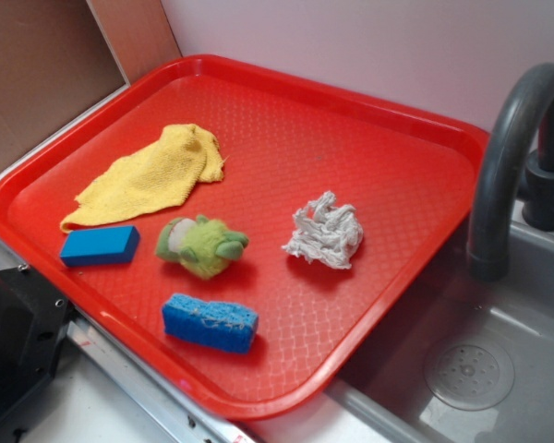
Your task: Grab the white paper.
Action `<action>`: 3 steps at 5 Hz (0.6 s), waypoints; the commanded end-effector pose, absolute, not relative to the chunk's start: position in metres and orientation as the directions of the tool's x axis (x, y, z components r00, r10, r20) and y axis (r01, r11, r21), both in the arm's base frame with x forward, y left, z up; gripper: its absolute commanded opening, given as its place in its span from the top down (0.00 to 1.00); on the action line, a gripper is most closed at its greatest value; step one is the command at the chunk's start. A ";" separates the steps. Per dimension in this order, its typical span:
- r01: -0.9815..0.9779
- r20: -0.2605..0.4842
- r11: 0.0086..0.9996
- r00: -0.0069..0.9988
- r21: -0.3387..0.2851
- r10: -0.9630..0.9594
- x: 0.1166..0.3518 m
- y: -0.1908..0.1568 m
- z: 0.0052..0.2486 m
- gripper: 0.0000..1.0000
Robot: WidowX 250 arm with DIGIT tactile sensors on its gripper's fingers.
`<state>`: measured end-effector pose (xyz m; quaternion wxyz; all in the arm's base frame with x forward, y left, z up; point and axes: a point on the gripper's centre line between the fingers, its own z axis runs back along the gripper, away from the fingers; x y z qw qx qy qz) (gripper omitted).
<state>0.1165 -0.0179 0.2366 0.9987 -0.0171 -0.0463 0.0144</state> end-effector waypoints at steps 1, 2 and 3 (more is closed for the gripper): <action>-0.027 0.092 0.999 0.995 -0.036 0.030 0.117 -0.018 0.237 0.00; 0.055 0.140 0.998 0.989 0.003 -0.055 0.130 -0.020 0.232 0.00; 0.183 0.153 0.980 0.969 0.074 -0.192 0.151 -0.028 0.224 0.00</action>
